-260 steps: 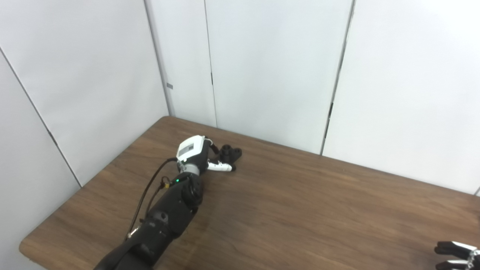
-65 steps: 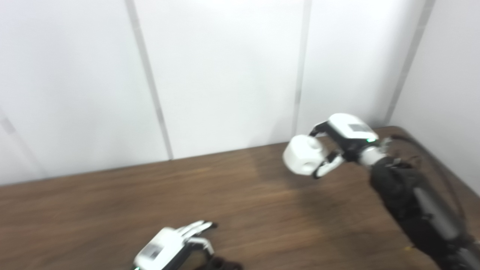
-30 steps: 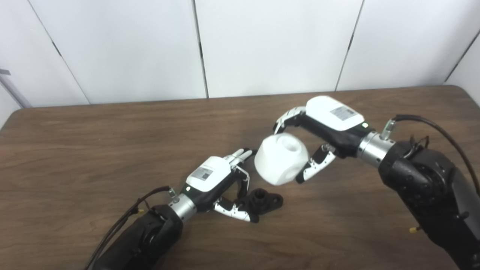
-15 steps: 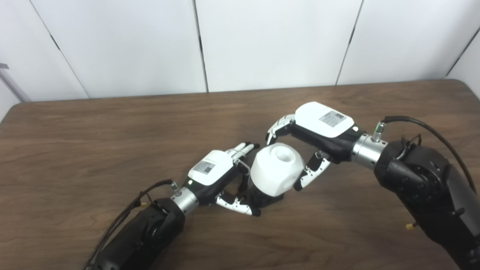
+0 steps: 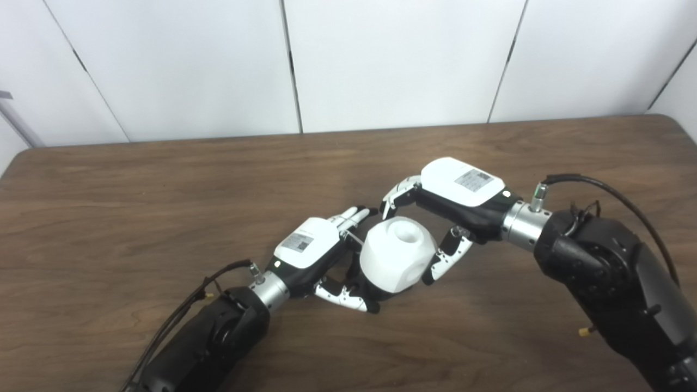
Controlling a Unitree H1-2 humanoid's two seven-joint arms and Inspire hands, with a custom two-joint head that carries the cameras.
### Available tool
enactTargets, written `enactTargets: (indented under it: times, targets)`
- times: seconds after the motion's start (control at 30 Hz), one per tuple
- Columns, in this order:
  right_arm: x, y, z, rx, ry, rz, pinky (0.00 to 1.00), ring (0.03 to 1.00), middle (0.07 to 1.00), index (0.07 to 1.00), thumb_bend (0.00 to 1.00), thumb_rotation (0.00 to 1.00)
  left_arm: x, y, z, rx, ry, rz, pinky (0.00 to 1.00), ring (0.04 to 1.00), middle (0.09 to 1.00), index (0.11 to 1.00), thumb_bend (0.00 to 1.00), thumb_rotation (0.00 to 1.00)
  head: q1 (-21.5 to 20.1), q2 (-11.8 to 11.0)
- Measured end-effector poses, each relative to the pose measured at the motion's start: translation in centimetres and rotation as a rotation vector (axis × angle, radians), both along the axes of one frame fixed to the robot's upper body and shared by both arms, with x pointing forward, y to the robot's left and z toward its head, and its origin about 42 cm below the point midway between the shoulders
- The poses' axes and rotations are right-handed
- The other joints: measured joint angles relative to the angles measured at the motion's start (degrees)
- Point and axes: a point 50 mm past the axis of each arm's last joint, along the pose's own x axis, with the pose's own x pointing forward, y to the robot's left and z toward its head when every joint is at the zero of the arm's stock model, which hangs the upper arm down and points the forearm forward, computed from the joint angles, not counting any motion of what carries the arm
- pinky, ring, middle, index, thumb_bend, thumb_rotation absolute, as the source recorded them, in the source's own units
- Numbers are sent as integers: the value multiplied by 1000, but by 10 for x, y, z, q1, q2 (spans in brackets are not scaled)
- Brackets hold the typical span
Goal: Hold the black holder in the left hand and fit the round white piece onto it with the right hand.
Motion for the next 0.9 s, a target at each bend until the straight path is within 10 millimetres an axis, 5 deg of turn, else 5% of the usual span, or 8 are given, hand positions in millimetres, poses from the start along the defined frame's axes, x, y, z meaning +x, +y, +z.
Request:
enactTargets:
  times: [0.9]
  targets:
    - [18, 11, -11, 4, -7, -11, 694, 777, 728, 480, 526, 138, -1, -3, 4, 22, 16, 1, 918, 1000, 997, 492, 523, 69, 1, 13]
